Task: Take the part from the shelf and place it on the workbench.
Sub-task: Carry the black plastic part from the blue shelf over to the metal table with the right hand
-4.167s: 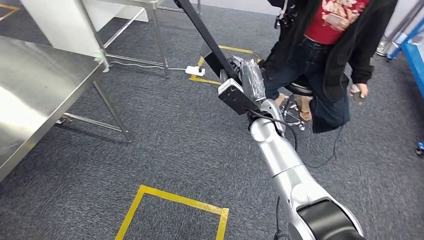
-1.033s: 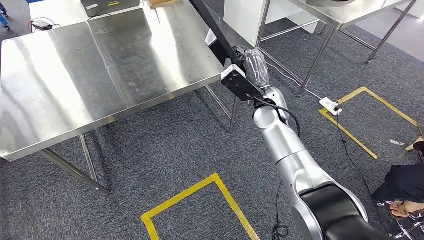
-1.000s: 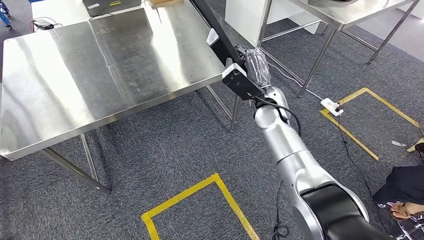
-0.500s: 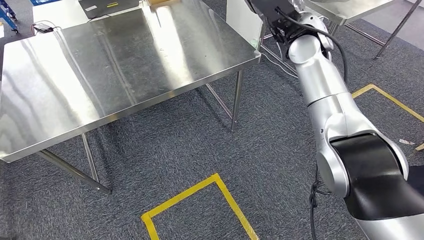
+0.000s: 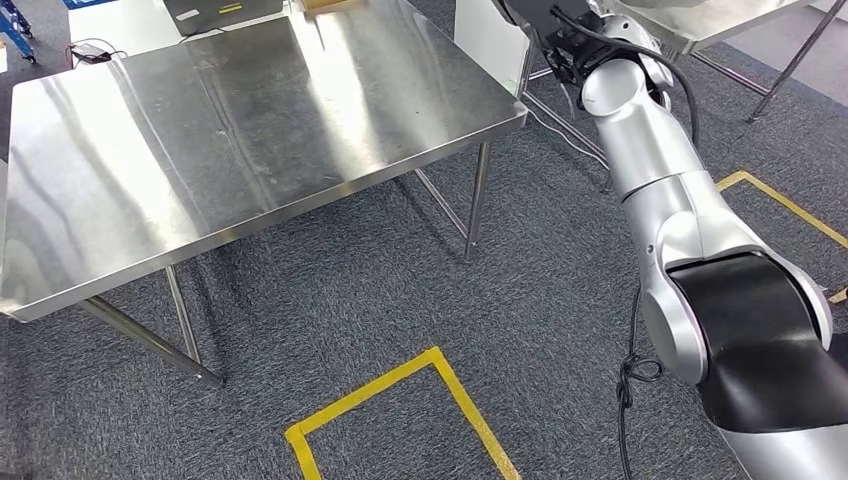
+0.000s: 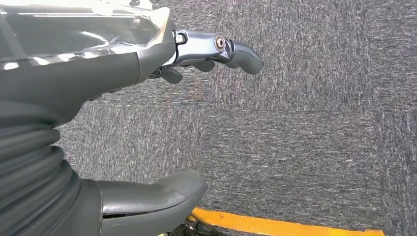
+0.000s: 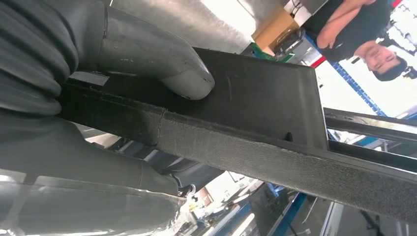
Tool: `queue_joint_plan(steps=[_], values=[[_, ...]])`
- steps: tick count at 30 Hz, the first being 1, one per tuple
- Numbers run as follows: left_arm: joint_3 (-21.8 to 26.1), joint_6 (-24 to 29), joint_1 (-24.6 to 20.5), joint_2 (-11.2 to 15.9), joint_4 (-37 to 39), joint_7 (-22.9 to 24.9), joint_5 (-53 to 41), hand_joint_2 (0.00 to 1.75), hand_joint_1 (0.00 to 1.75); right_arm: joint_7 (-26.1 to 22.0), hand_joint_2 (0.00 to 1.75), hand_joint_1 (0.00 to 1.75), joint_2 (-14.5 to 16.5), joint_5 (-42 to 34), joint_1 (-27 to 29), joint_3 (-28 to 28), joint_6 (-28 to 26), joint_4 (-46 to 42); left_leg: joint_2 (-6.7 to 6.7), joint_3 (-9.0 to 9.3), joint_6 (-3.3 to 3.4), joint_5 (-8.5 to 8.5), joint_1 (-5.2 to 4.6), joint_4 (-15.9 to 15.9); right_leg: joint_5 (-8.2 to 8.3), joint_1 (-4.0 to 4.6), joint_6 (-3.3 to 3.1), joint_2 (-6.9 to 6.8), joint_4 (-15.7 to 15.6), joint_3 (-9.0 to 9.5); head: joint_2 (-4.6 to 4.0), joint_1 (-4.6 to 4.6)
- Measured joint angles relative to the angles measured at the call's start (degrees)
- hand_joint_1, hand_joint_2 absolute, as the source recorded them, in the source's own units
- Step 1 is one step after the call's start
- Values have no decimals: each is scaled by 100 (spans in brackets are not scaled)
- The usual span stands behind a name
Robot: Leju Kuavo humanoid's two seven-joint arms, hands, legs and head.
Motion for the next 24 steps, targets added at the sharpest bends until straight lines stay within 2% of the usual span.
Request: queue_joint_plan(steps=[7, 8, 10, 12, 13, 15, 17, 18, 19, 21, 22, 23, 24], values=[[-1, -6, 0, 0, 0, 33, -43, 175, 0, -63, 175, 175, -63, -12, 139, 87, 2, 12, 0, -3, 8, 1, -17, 3, 2, -4, 3, 0, -6, 7, 0, 0], [-1, -6, -1, 4, -1, 49, -51, 175, 0, -66, 175, 175, -74, -20, 159, 98, 2, 11, 0, -9, 18, -8, -24, 18, 6, -38, 12, 1, -18, 11, 0, -1], [-1, -4, -2, 13, -1, 78, -63, 175, 0, -74, 175, 175, -94, -41, 195, 122, 3, -5, 4, 1, 82, -23, -33, 7, 19, -75, 42, 2, -74, 41, 0, -3], [-2, -3, -1, 13, -1, 93, -70, 175, 0, -80, 175, 175, -125, -64, 241, 142, 4, -47, 27, 133, 181, 31, 18, -171, 12, -50, 63, -4, -73, 53, 0, 3], [-2, -5, -3, 10, -2, 96, -73, 175, 0, -81, 175, 175, -143, -77, 258, 148, 4, -66, 43, 215, 214, 69, 43, -275, -43, -34, 57, -7, 44, 3, 0, 6], [-2, -8, -14, 0, -2, 99, -76, 175, 0, -83, 175, 175, -178, -92, 289, 157, 5, -77, 67, 316, 236, 106, 73, -385, -278, -35, 37, -14, 633, -299, 0, 13], [-3, -10, -25, -4, -2, 101, -79, 175, 0, -83, 175, 175, -206, -94, 350, 163, 5, -77, 73, 326, 212, 87, 94, -380, -477, -69, 71, -15, 1274, -667, 0, 13], [-3, -11, -26, -7, -2, 102, -80, 175, 0, -82, 175, 175, -217, -93, 390, 166, 5, -77, 69, 331, 187, 69, 112, -369, -466, -97, 123, -16, 1362, -739, 0, 13], [-3, -12, -23, -11, -1, 103, -80, 175, 0, -81, 175, 175, -224, -93, 423, 168, 5, -79, 66, 335, 148, 42, 139, -343, -360, -130, 200, -19, 1210, -688, 0, 13], [-2, -14, -19, -9, -2, 107, -79, 175, 0, -80, 175, 175, -234, -93, 452, 171, 5, -84, 59, 321, 27, -61, 192, -225, -45, -203, 370, -20, 488, -342, 0, 14], [-2, -14, -22, -2, -3, 107, -79, 175, 0, -83, 175, 175, -238, -93, 454, 175, 8, -87, 54, 295, -42, -127, 203, -138, 55, -217, 396, -10, 185, -182, 0, 19], [-2, -14, -27, 9, -4, 107, -79, 175, 0, -85, 175, 175, -244, -95, 459, 178, 11, -92, 45, 270, -96, -182, 202, -71, 91, -221, 363, -1, 33, -88, 0, 16], [-3, -15, -30, 16, -5, 107, -82, 175, 0, -88, 175, 175, -252, -96, 472, 180, 13, -95, 37, 254, -131, -220, 195, -30, 67, -204, 292, 10, 17, -66, 0, 9]])
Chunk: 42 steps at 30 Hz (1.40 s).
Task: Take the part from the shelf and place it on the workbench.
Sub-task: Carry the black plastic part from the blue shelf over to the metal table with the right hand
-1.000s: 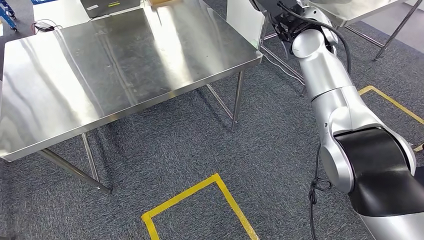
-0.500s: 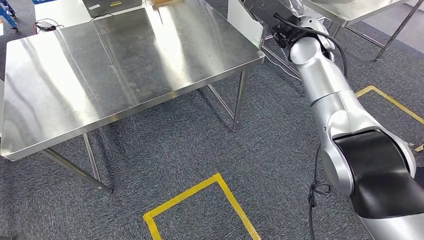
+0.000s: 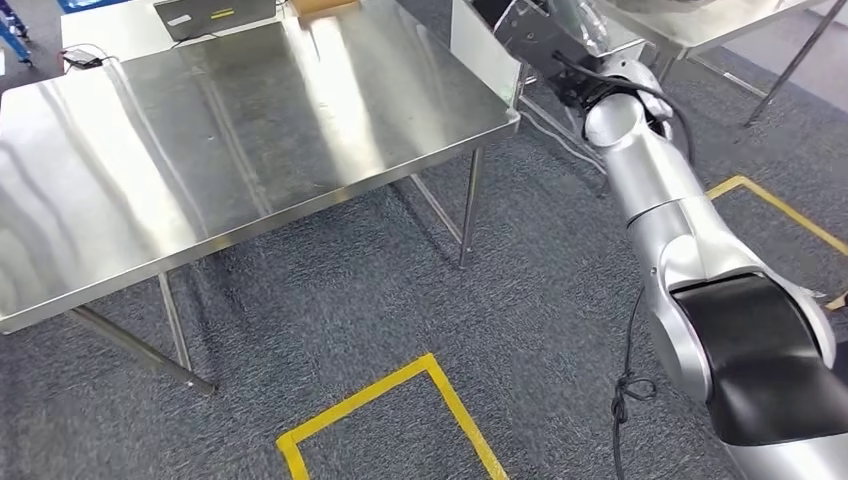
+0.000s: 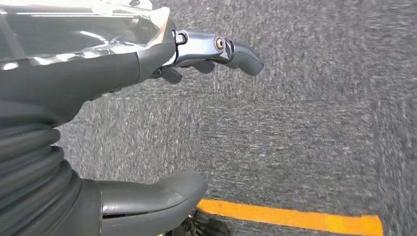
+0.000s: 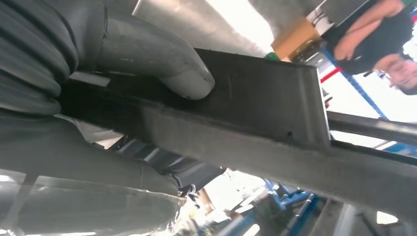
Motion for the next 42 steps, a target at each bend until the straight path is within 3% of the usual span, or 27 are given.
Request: queue_joint_plan(steps=[2, 4, 5, 7, 8, 9, 10, 11, 13, 15, 17, 20, 23, 25, 26, 28, 30, 33, 35, 38, 39, 40, 42], values=[[-1, -2, 2, -1, 3, 3, -5, 175, 0, -2, 175, 175, -3, -2, 32, 6, 2, -11, -7, 3, -30, -40, 18, 18, -38, 15, -153, 9, 35, 1, 0, -15], [-1, -3, 4, -1, 5, 7, -8, 175, 0, -5, 175, 175, -3, -3, 55, 12, 1, -38, 53, -63, -59, -153, 42, 197, -73, 17, -244, 15, 46, 23, 0, -15], [0, -4, 2, 1, 5, 7, -8, 175, 0, -9, 175, 175, -4, -4, 59, 15, 1, -54, 91, -195, -72, -279, 47, 464, -91, 24, -279, 16, 46, 47, 0, -17], [1, -9, -2, 0, 5, 7, -8, 175, 0, -14, 175, 175, -5, -7, 71, 24, 1, -70, 138, -637, -75, -566, 41, 1234, -127, 64, -336, 15, 47, 84, 0, -18], [1, -12, -1, -2, 5, 8, -8, 175, 0, -15, 175, 175, -4, -6, 88, 31, 1, -73, 143, -865, -60, -639, 37, 1569, -148, 92, -364, 13, 48, 106, 0, -18], [1, -15, 2, -3, 5, 9, -7, 175, 0, -15, 175, 175, -3, -5, 110, 39, 1, -77, 145, -1008, -28, -596, 23, 1712, -171, 122, -387, 12, 48, 132, 0, -18], [2, -16, 4, -4, 5, 11, -7, 175, 0, -15, 175, 175, -3, -5, 130, 49, 1, -85, 147, -1053, 22, -451, 1, 1657, -196, 156, -409, 12, 47, 165, 0, -18], [2, -17, 5, -4, 5, 13, -6, 175, 0, -14, 175, 175, -1, -4, 143, 57, 1, -101, 147, -976, 97, -209, -35, 1371, -224, 187, -426, 13, 45, 208, 0, -19], [4, -20, 5, 10, 3, 17, -6, 175, 0, -14, 175, 175, -1, -5, 152, 67, 1, -153, 161, -675, 303, 238, -142, 597, -280, 229, -440, 14, 29, 288, 0, -13], [7, -21, -4, 28, -3, 25, -6, 175, 0, -13, 175, 175, -2, -7, 164, 72, 1, -217, 172, -481, 444, 362, -224, 176, -321, 229, -416, 13, 5, 325, 0, -4], [8, -21, -11, 33, -8, 30, -4, 175, 0, -10, 175, 175, 0, -7, 186, 76, 1, -287, 163, -423, 470, 319, -252, 97, -337, 225, -369, 10, -43, 356, 0, -8], [9, -22, -4, 25, -8, 31, 1, 175, 0, -8, 175, 175, -15, -8, 199, 75, -1, -368, 155, -171, 437, 362, -208, -179, -441, 247, -338, -7, 126, 302, 0, 6], [8, -32, -13, 5, -8, 31, -2, 175, 0, -9, 175, 175, -38, -9, 201, 79, -3, -376, 139, -39, 404, 323, -194, -266, -746, 229, -353, -17, 1145, -300, 0, 22], [8, -36, -10, -14, -8, 31, -5, 175, 0, -7, 175, 175, -48, -9, 263, 80, -3, -377, 117, 11, 382, 263, -189, -251, -718, 216, -284, -18, 1441, -573, 0, 25], [8, -37, -7, -23, -8, 31, -5, 175, 0, -6, 175, 175, -50, -8, 285, 81, -3, -380, 103, 37, 362, 223, -182, -230, -554, 201, -219, -19, 1239, -536, 0, 25], [9, -44, -3, -29, -8, 31, -5, 175, 0, -5, 175, 175, -55, -8, 295, 81, -3, -393, 78, 66, 296, 110, -179, -137, -140, 162, -105, -22, 463, -244, 0, 26], [9, -52, -5, -24, -8, 31, -5, 175, 0, -5, 175, 175, -58, -8, 297, 82, -3, -405, 62, 57, 225, 3, -190, -35, 69, 153, -133, -20, -29, -28, 0, 24], [9, -55, -4, -21, -8, 31, -6, 175, 0, 1, 175, 175, -59, -7, 324, 83, -3, -420, 61, 32, 168, -71, -186, 11, 40, 157, -264, -16, -63, 5, 0, 24], [10, -60, -5, -23, -7, 31, -7, 175, 0, 3, 175, 175, -60, -8, 328, 82, -3, -456, 87, -93, 100, -223, -168, 262, 8, 125, -331, -18, -68, 43, 0, 19], [11, -67, -4, -19, -6, 31, -8, 175, 0, 6, 175, 175, -50, -8, 344, 85, -3, -503, 127, -679, 10, -620, -122, 1316, -50, 127, -415, -20, -70, 103, 0, 14], [11, -69, -4, -20, -6, 31, -8, 175, 0, 9, 175, 175, -46, -8, 359, 87, -3, -515, 132, -862, 2, -649, -112, 1571, -69, 131, -429, -19, -70, 124, 0, 13], [11, -71, -4, -23, -6, 31, -8, 175, 0, 17, 175, 175, -44, -7, 375, 87, -3, -528, 133, -954, 6, -568, -106, 1628, -91, 134, -434, -18, -69, 151, 0, 13], [11, -73, -3, -24, -6, 31, -17, 175, 0, 35, 175, 175, -44, -5, 392, 87, -3, -565, 134, -810, 52, -105, -103, 1101, -148, 138, -420, -15, -70, 233, 0, 13]])
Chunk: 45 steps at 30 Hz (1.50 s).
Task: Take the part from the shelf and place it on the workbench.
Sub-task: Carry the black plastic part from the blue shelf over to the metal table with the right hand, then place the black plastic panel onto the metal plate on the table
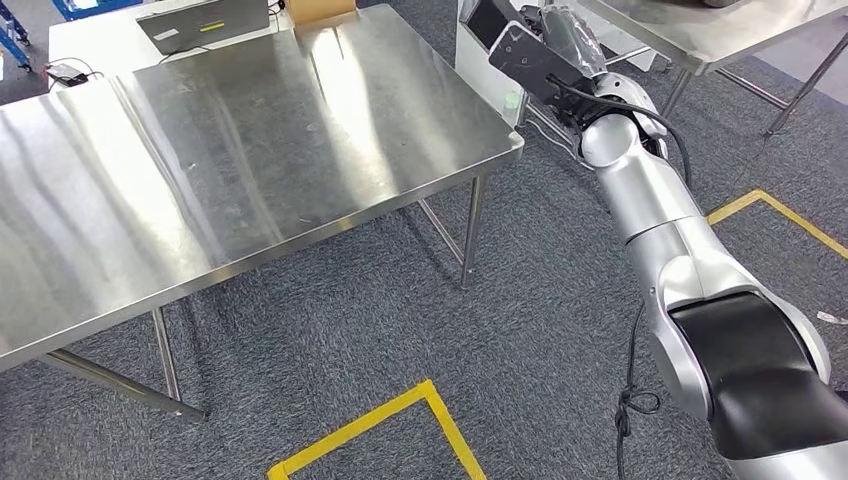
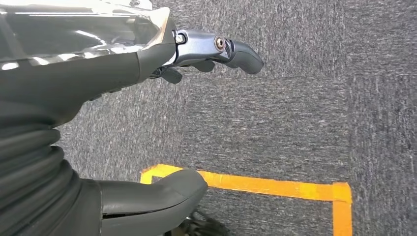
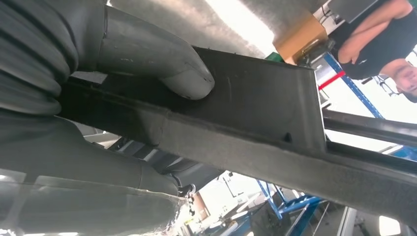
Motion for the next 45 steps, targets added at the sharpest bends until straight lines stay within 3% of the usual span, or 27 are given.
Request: queue_joint_plan(steps=[2, 3, 6, 8, 11, 13, 14, 16, 18, 19, 23, 25, 27, 28, 29, 31, 33, 34, 38, 39, 41, 43, 44, 45], values=[[-1, -2, -3, 9, 0, 0, -14, 175, 0, 11, 175, 175, -2, 1, -12, -2, 1, -37, 2, 321, 71, 370, -25, -723, -54, 12, 30, 2, -11, 76, 0, 3], [-2, -3, -6, 12, 0, 0, -22, 175, 0, 18, 175, 175, -3, 1, -22, -3, 1, -52, 5, 437, 106, 419, -45, -941, -72, 20, 47, 2, -17, 91, 0, 3], [-4, -3, -10, 15, 0, 0, -38, 175, 0, 49, 175, 175, -13, 8, -26, -9, 4, -83, 6, 556, 184, 355, -68, -1100, -94, 41, 125, -2, -45, 81, 0, 7], [-4, -2, -9, 5, 0, -1, -51, 175, 0, 57, 175, 175, -29, 11, -26, -14, 4, -110, 1, 624, 241, 379, -51, -1186, -188, 53, 153, -8, 127, -6, 0, 18], [-5, -1, -16, -3, 0, -2, -74, 175, 0, 71, 175, 175, -77, 15, -31, -19, 13, -125, -7, 686, 307, 369, -53, -1231, -555, 59, 101, -10, 1188, -578, 0, 27], [-6, -2, -13, -6, 1, 1, -79, 175, 0, 96, 175, 175, -109, 26, -22, -19, 36, -125, -19, 711, 322, 342, -63, -1228, -610, 64, 141, -9, 1646, -900, 0, 29], [-5, -2, -12, -9, 1, 3, -80, 175, 0, 107, 175, 175, -119, 31, -23, -20, 48, -125, -26, 730, 318, 326, -67, -1223, -497, 65, 188, -10, 1532, -890, 0, 29], [-5, -3, -14, -16, 1, 4, -85, 175, 0, 123, 175, 175, -133, 42, -52, -20, 73, -125, -40, 771, 292, 279, -71, -1201, -106, 61, 277, -13, 750, -568, 0, 30], [-7, -3, -19, -16, 0, 7, -90, 175, 0, 171, 175, 175, -145, 78, -133, -16, 124, -123, -53, 770, 244, 212, -100, -1140, 163, 62, 264, -12, 89, -255, 0, 27], [-7, -3, -20, -15, 0, 8, -92, 175, 0, 217, 175, 175, -150, 108, -186, -12, 170, -117, -56, 761, 222, 186, -111, -1116, 205, 63, 226, -11, -36, -193, 0, 25], [-6, -5, -25, -3, -2, 16, -106, 175, 0, 373, 175, 175, -164, 217, -454, 29, 362, -32, -50, 682, 109, 54, -88, -968, 203, 13, 66, -11, -73, -158, 0, 20], [-7, -5, -27, -2, -2, 23, -130, 175, 0, 386, 175, 175, -164, 221, -603, 47, 408, 50, -38, 411, 27, -224, -47, -432, 191, -16, 14, -17, -83, -136, 0, 13], [-7, -5, -27, -2, -2, 35, -146, 175, 0, 375, 175, 175, -164, 225, -678, 69, 436, 154, -25, 24, -37, -485, 7, 288, 175, -18, -4, -19, -80, -124, 0, 12], [-7, -5, -26, -2, -2, 41, -149, 175, 0, 366, 175, 175, -163, 230, -686, 87, 443, 203, -16, -98, -56, -491, 27, 465, 167, -19, -7, -18, -78, -117, 0, 11], [-7, -5, -27, -2, -2, 45, -151, 175, 0, 354, 175, 175, -162, 236, -685, 108, 447, 246, -7, -118, -68, -387, 43, 428, 159, -22, -5, -17, -77, -106, 0, 11], [-7, -4, -29, 5, -2, 48, -155, 175, 0, 329, 175, 175, -159, 244, -684, 143, 449, 310, 17, 151, -64, 43, 66, -248, 135, -31, 20, -12, -77, -73, 0, 11], [-7, -3, -34, 11, -2, 48, -160, 175, 0, 308, 175, 175, -154, 246, -701, 158, 447, 350, 32, 474, -36, 290, 51, -909, 110, -13, 68, -9, -79, -55, 0, 15], [-7, -3, -37, 11, -2, 48, -164, 175, 0, 301, 175, 175, -151, 246, -711, 163, 446, 367, 32, 551, -13, 305, 32, -1050, 103, -2, 98, -9, -81, -54, 0, 18], [-8, -1, -44, 3, -2, 48, -174, 175, 0, 287, 175, 175, -137, 246, -731, 192, 445, 419, 16, 638, 166, 321, -30, -1145, 51, 7, 228, -18, -20, -97, 0, 20], [-8, -1, -46, 1, -2, 48, -178, 175, 0, 285, 175, 175, -137, 246, -738, 196, 444, 427, 14, 668, 218, 336, -29, -1181, -39, 5, 222, -22, 170, -191, 0, 23], [-9, 1, -47, -1, -2, 49, -189, 175, 0, 281, 175, 175, -141, 246, -743, 198, 442, 447, 9, 699, 291, 335, -37, -1207, -324, 4, 169, -25, 916, -583, 0, 28], [-9, 2, -45, -1, -2, 50, -195, 175, 0, 283, 175, 175, -144, 248, -724, 209, 442, 475, -1, 718, 319, 316, -62, -1205, -492, 18, 172, -24, 1575, -964, 0, 30], [-9, 2, -45, -3, -2, 52, -196, 175, 0, 283, 175, 175, -145, 249, -713, 217, 441, 491, -8, 731, 325, 305, -76, -1202, -450, 26, 198, -24, 1611, -1012, 0, 30], [-9, 2, -45, -7, -2, 53, -196, 175, 0, 284, 175, 175, -145, 250, -707, 224, 441, 502, -14, 750, 324, 291, -87, -1198, -320, 30, 232, -24, 1391, -929, 0, 30]])
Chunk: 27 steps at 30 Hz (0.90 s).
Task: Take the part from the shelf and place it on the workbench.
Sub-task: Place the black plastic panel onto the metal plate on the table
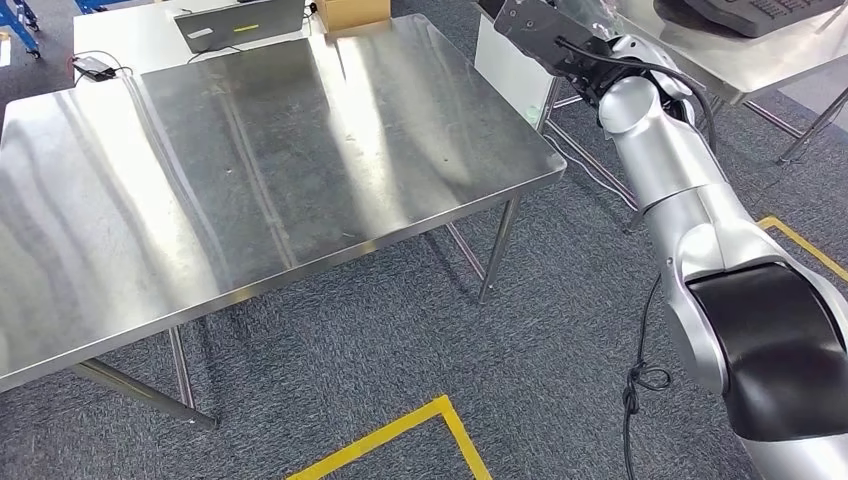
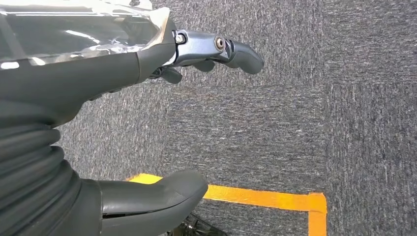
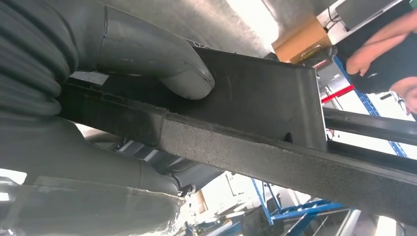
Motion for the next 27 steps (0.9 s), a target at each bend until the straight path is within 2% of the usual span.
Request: queue_joint_plan(steps=[2, 3, 4, 6, 8, 9, 10, 12, 13, 14, 15, 16, 17, 18, 19, 21, 23, 25, 27], values=[[0, 0, -1, -6, 0, 2, 0, 175, 0, 0, 175, 175, 1, 1, -6, 7, -2, 11, -13, 32, -24, -46, -20, 22, 360, 8, 35, -1, -866, 407, 0, 0], [0, 0, -1, -7, 0, 3, -1, 175, 0, 0, 175, 175, 2, 1, -15, 9, -3, 13, -19, 36, -45, -71, -35, 37, 489, 21, 20, 1, -1218, 587, 0, -2], [0, 0, -2, -7, 0, 4, -3, 175, 0, 0, 175, 175, 1, 2, -22, 11, -5, 18, -24, 35, -67, -94, -47, 51, 559, 34, -8, 3, -1435, 700, 0, -4], [0, 1, -2, -7, 0, 9, -11, 175, 0, 0, 175, 175, -8, 3, -27, 15, -10, 26, -28, 33, -106, -119, -54, 55, 569, 53, -76, 8, -1497, 743, 0, -8], [-1, 5, -5, -2, -2, 13, -33, 175, 0, -1, 175, 175, -20, 4, -28, 15, -17, 30, -23, -5, -170, -187, -33, 124, 566, 5, -140, 6, -1522, 770, 0, -11], [-2, 9, -8, -2, -3, 16, -48, 175, 0, -2, 175, 175, -25, 4, -28, 15, -22, 30, -19, -79, -214, -284, -18, 280, 561, -21, -174, 4, -1536, 790, 0, -15], [-4, 13, -11, -3, -3, 20, -62, 175, 0, -3, 175, 175, -27, 4, -28, 15, -28, 30, -12, -217, -259, -432, 6, 562, 552, -41, -201, 2, -1545, 811, 0, -19], [-7, 21, -12, -9, -2, 35, -84, 175, 0, -6, 175, 175, -32, 4, -17, 17, -39, 31, 1, -614, -338, -755, 60, 1339, 529, -40, -232, 1, -1545, 829, 0, -25], [-8, 28, -12, -9, -2, 45, -92, 175, 0, -8, 175, 175, -36, 7, 0, 18, -46, 32, 7, -792, -367, -824, 89, 1636, 520, -42, -240, 2, -1544, 838, 0, -25], [-8, 36, -12, -8, -3, 55, -100, 175, 0, -10, 175, 175, -43, 12, 25, 19, -52, 33, 12, -880, -388, -782, 114, 1735, 509, -46, -240, 5, -1543, 851, 0, -25], [-9, 44, -13, -7, -3, 63, -109, 175, 0, -13, 175, 175, -51, 17, 55, 19, -58, 33, 17, -852, -401, -628, 136, 1599, 495, -52, -234, 8, -1543, 872, 0, -25], [-9, 51, -15, -5, -4, 70, -114, 175, 0, -14, 175, 175, -62, 23, 80, 18, -64, 32, 25, -716, -406, -401, 153, 1261, 477, -60, -217, 11, -1542, 899, 0, -25], [-9, 54, -17, -4, -4, 75, -118, 175, 0, -16, 175, 175, -74, 27, 96, 17, -68, 32, 36, -529, -403, -185, 165, 842, 456, -63, -190, 13, -1542, 926, 0, -24], [-9, 55, -20, -3, -3, 78, -120, 175, 0, -17, 175, 175, -89, 28, 101, 15, -73, 31, 43, -345, -394, -49, 162, 466, 434, -52, -159, 15, -1538, 941, 0, -24], [-10, 56, -25, -3, -3, 80, -120, 175, 0, -18, 175, 175, -103, 30, 101, 14, -80, 30, 46, -219, -374, 11, 154, 225, 417, -39, -126, 15, -1536, 948, 0, -21], [-11, 57, -36, -4, -2, 87, -120, 175, 0, -20, 175, 175, -128, 32, 106, 11, -90, 26, 39, -133, -308, -25, 113, 100, 400, -4, -59, 16, -1542, 954, 0, -16], [-10, 57, -46, -12, -2, 93, -120, 175, 0, -22, 175, 175, -142, 34, 129, 8, -92, 16, 36, -88, -206, -18, 92, 70, 366, -4, 6, 12, -1510, 937, 0, -14], [-9, 58, -58, -20, -2, 93, -120, 175, 0, -26, 175, 175, -156, 35, 148, 4, -93, 8, 35, -28, -99, -13, 88, 23, 199, -14, 7, 6, -1112, 729, 0, -14], [-9, 59, -64, -19, -2, 93, -120, 175, 0, -28, 175, 175, -175, 34, 176, 2, -96, 8, 30, 1, -32, -40, 78, 20, -65, -10, -19, 5, -300, 282, 0, -12]])
